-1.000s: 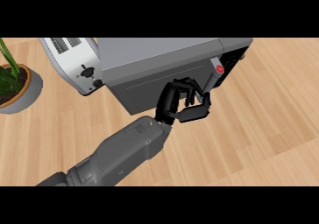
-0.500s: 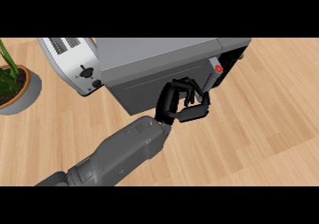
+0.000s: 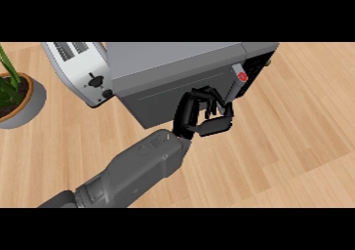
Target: Pick up the milk, place it into the microwave and close the microwave
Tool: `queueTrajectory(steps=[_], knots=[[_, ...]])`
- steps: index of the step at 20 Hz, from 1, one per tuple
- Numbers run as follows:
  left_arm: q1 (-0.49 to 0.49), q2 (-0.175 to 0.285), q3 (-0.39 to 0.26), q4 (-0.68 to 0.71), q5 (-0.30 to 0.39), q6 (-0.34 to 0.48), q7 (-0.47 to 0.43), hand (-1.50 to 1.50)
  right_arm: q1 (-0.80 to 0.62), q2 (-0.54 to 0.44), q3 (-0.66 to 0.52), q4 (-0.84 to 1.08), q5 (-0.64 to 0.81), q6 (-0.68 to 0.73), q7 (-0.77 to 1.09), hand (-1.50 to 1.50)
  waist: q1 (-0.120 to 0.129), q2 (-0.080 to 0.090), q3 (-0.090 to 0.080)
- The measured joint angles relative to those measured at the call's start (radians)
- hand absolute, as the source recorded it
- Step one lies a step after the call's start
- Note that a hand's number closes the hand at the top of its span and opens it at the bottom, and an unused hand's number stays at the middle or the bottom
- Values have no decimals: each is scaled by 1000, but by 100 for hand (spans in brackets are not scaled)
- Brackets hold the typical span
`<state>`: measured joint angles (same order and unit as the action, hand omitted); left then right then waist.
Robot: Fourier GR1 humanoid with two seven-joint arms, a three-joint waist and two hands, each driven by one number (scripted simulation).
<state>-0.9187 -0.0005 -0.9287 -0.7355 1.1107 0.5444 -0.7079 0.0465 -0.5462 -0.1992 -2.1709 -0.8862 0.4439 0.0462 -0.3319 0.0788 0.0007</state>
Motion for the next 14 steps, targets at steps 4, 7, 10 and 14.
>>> queueTrajectory(steps=[4, 7, 10, 14], knots=[[-13, 1, -24, 19, -4, 4, -7, 150, -11, -10, 0, 1, -30, 14, 3, -150, -3, -1, 2], [-25, 0, -49, 36, -10, 18, 1, 150, -16, -13, 3, 0, -56, 24, 4, -150, -2, -5, 3], [-39, -1, -73, 44, -8, 34, 19, 150, -20, -20, 9, -6, -84, 36, 8, -150, 2, -6, 3], [-53, -1, -94, 47, 9, 45, 48, 150, -19, -33, 2, -12, -109, 45, 14, -150, 9, -8, 2]])
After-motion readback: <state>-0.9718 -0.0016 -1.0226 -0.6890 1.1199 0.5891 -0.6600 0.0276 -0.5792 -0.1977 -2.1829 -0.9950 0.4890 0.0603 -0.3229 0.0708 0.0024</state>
